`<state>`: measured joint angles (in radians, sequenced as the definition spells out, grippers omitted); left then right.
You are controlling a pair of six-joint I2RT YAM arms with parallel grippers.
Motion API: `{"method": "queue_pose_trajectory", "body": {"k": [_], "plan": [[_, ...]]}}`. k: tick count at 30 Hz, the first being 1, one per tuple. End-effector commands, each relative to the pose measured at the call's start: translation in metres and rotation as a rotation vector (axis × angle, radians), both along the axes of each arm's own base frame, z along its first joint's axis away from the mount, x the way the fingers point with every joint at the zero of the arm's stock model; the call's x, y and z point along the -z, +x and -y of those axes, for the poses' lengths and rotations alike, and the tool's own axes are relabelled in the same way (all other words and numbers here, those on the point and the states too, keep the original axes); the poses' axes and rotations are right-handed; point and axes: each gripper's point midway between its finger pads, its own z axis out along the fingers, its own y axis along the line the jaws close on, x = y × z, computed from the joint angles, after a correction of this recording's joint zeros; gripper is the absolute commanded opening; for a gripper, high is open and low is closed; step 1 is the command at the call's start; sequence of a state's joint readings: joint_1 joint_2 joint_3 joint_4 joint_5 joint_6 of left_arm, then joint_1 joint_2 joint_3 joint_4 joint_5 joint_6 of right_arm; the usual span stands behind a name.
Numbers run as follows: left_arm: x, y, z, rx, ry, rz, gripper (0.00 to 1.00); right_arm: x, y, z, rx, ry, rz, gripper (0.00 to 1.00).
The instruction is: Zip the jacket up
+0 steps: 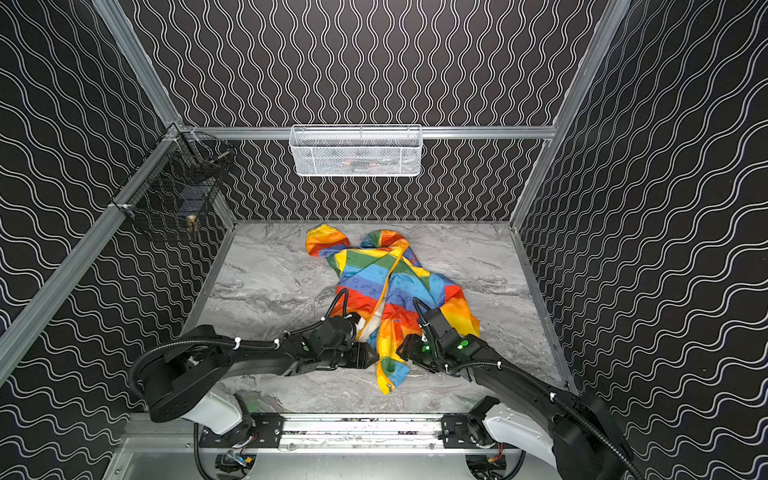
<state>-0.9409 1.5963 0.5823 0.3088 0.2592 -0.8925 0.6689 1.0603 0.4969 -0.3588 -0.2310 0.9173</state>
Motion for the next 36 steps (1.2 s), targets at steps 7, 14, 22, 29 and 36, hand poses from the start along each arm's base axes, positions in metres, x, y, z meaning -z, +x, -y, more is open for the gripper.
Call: {"method": "queue_pose_trajectory", "body": {"k": [7,14,22,29,36], "plan": [[0.011,-0.003,0.006,-0.029,-0.029,-0.047,0.52,0.014,-0.002,0.0,0.028,0.004,-0.013,0.58],[-0.021,0.002,0.017,-0.023,-0.15,0.016,0.46,0.033,-0.004,-0.004,0.013,-0.005,-0.055,0.43],[-0.035,0.0,0.03,0.026,-0.213,0.024,0.22,0.033,0.001,-0.01,0.005,0.007,-0.05,0.26],[-0.051,0.003,0.028,0.033,-0.2,0.059,0.04,0.037,-0.001,-0.006,0.012,-0.009,-0.054,0.2],[-0.069,0.005,0.022,0.053,-0.136,0.101,0.0,0.027,0.002,-0.002,0.008,-0.04,-0.031,0.43]]}}
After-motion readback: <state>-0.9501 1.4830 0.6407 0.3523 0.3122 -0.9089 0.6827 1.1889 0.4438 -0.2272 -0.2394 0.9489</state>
